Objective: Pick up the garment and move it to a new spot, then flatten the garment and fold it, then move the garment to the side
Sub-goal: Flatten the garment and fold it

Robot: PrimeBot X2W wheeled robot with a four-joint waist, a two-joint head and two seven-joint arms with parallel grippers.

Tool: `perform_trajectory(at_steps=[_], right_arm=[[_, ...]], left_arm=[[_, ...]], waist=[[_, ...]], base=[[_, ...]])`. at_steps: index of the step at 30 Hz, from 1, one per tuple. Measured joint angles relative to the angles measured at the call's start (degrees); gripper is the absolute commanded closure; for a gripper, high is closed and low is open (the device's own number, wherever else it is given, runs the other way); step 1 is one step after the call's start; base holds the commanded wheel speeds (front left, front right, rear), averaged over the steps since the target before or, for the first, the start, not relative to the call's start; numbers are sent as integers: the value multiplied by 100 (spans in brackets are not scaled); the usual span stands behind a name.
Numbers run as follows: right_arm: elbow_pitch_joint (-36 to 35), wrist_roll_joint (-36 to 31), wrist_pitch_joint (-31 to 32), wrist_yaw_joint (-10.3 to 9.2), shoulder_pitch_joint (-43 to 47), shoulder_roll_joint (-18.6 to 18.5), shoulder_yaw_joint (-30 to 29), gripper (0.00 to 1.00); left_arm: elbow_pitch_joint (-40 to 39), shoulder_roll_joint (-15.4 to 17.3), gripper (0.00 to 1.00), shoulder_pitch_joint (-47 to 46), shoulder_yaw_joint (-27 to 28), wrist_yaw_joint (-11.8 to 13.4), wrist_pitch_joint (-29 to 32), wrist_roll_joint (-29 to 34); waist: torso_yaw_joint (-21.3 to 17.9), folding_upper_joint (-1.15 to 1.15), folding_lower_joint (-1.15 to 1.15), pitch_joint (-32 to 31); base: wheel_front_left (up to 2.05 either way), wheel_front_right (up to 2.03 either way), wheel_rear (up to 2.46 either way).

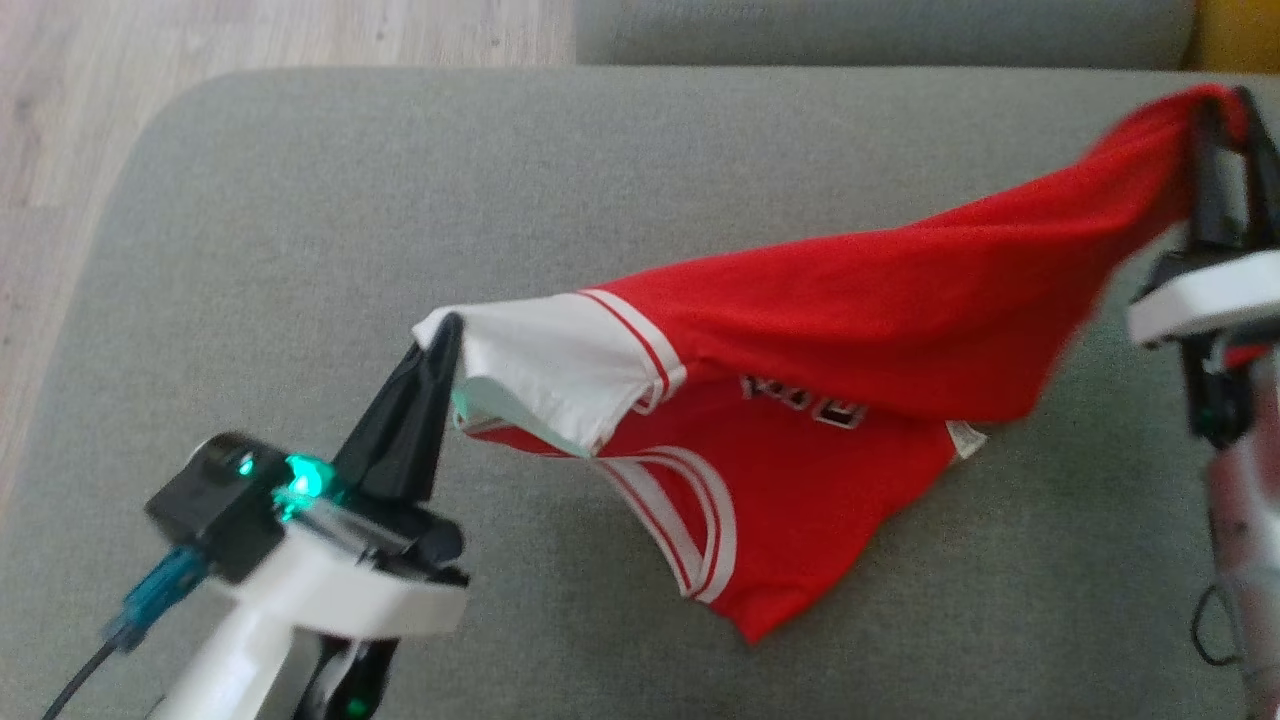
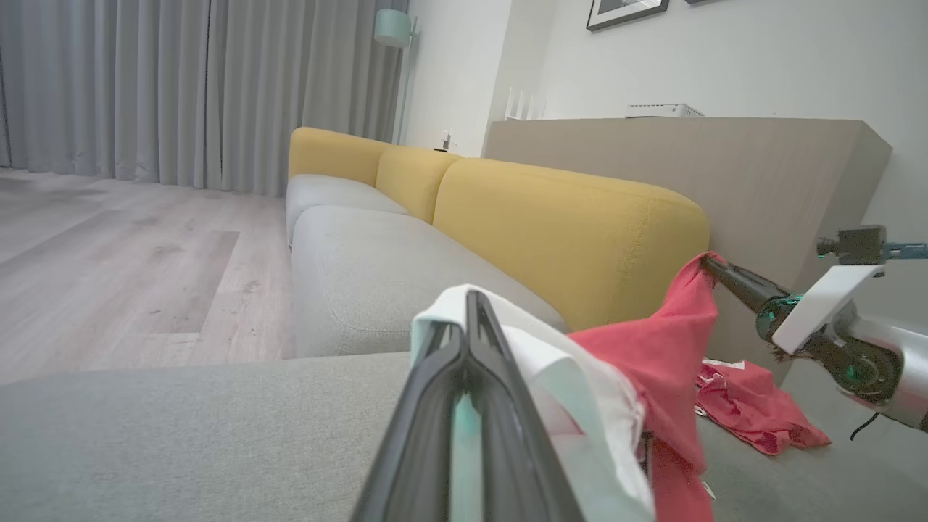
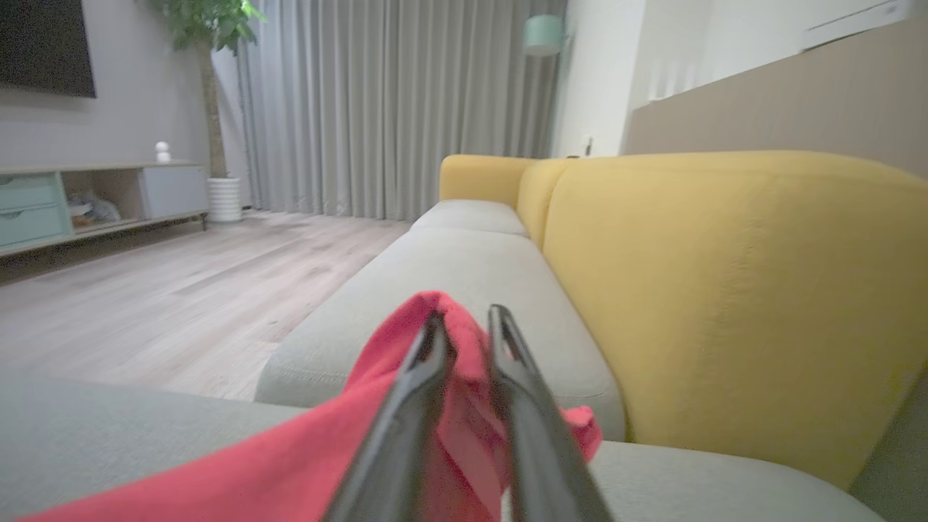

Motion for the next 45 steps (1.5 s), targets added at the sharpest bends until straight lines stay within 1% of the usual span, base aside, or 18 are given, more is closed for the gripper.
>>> perform_trajectory(at_steps=[2,5,7,9,14,17,19,21,24,27,33,34,35,36,41,45], right_arm=[[287,-9,0,0,-220,19,260,0],[301,141,0,0,-177,147,443,0],[232,297,0,0,27,199,567,0],[-62,481,0,0,443,187,749,0],[-771,901,0,0,1796,108,975,0],[-811,878,0,0,2462,2,1165,0],[-738,824,1,0,2719,37,1257,0],[-573,681,1,0,2749,51,1338,0],[-194,477,1,0,2589,142,1167,0],[188,208,1,0,2267,248,1078,0],[591,-94,1,0,1585,375,1067,0],[647,-108,1,0,1541,401,1066,9],[680,-111,1,0,1528,411,1084,49],[708,-129,1,0,1529,416,1085,100],[705,-169,1,0,1530,415,1073,100],[192,-296,1,0,1578,392,893,100]], left_arm=[[210,-140,100,-187,-76,-43,-9,-48],[603,-416,100,-406,-103,-33,-136,-138],[895,-511,100,-486,-103,3,-229,-137],[1158,-553,100,-546,-103,65,-321,-66],[1570,-642,100,-661,-81,90,-532,37],[1701,-673,100,-716,-66,85,-580,52],[1735,-673,100,-718,-10,82,-626,64],[1755,-670,100,-718,58,62,-660,64],[1775,-668,100,-717,74,59,-671,64],[1773,-672,100,-716,99,59,-683,62],[1747,-691,100,-709,164,60,-733,62],[1747,-697,100,-708,192,60,-733,62],[1746,-700,100,-708,216,60,-734,63],[1748,-700,100,-708,232,60,-734,63],[1770,-724,100,-699,263,59,-759,65],[1701,-712,100,-695,349,5,-768,194]], waist=[[23,0,1,102],[20,0,1,181],[2,0,0,180],[24,0,-1,167],[63,0,-1,162],[83,0,-1,160],[81,0,-1,161],[71,0,-2,164],[53,0,-1,183],[48,0,-1,218],[81,0,-1,294],[89,0,-1,307],[96,0,-1,316],[103,0,-1,322],[111,0,0,277],[80,0,-1,106]], base=[[0,0,0],[0,0,0],[0,0,0],[0,0,0],[0,0,0],[0,0,0],[0,0,0],[0,0,0],[0,0,0],[0,0,0],[0,0,0],[0,0,0],[0,0,0],[0,0,0],[0,0,0],[0,0,0]])
